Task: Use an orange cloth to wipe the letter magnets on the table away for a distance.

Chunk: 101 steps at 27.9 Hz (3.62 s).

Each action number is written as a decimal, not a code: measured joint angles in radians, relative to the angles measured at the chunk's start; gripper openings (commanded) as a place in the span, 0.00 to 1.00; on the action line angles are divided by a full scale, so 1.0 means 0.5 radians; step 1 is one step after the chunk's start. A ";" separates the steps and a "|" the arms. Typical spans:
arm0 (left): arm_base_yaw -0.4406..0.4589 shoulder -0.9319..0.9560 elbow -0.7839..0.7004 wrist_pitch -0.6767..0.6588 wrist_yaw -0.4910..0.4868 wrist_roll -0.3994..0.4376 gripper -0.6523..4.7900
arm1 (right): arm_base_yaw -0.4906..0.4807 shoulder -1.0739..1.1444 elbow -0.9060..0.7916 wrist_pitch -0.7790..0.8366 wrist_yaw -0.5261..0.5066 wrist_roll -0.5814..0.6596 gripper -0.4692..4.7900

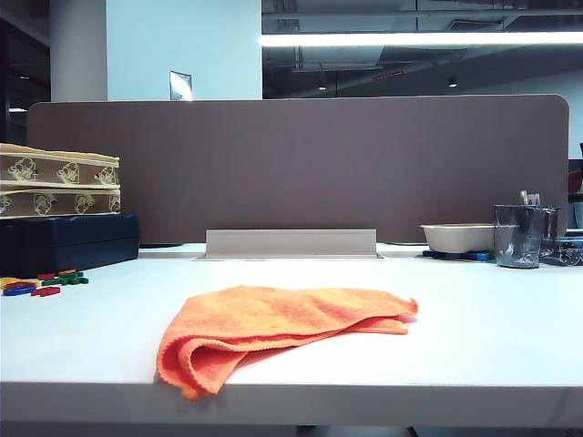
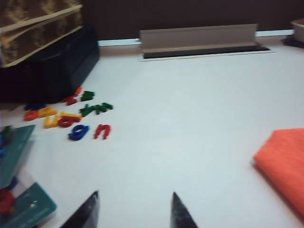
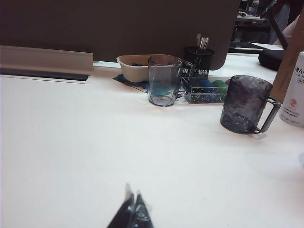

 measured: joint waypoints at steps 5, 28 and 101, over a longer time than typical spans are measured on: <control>0.186 0.000 0.000 0.007 0.081 -0.002 0.46 | 0.000 0.000 0.000 0.000 0.000 0.000 0.08; 0.940 0.000 0.000 0.007 0.422 -0.172 0.21 | 0.000 0.000 0.000 0.000 0.000 0.000 0.08; 0.620 0.000 0.004 0.096 0.673 0.041 0.11 | 0.000 0.000 0.000 0.000 0.000 0.000 0.08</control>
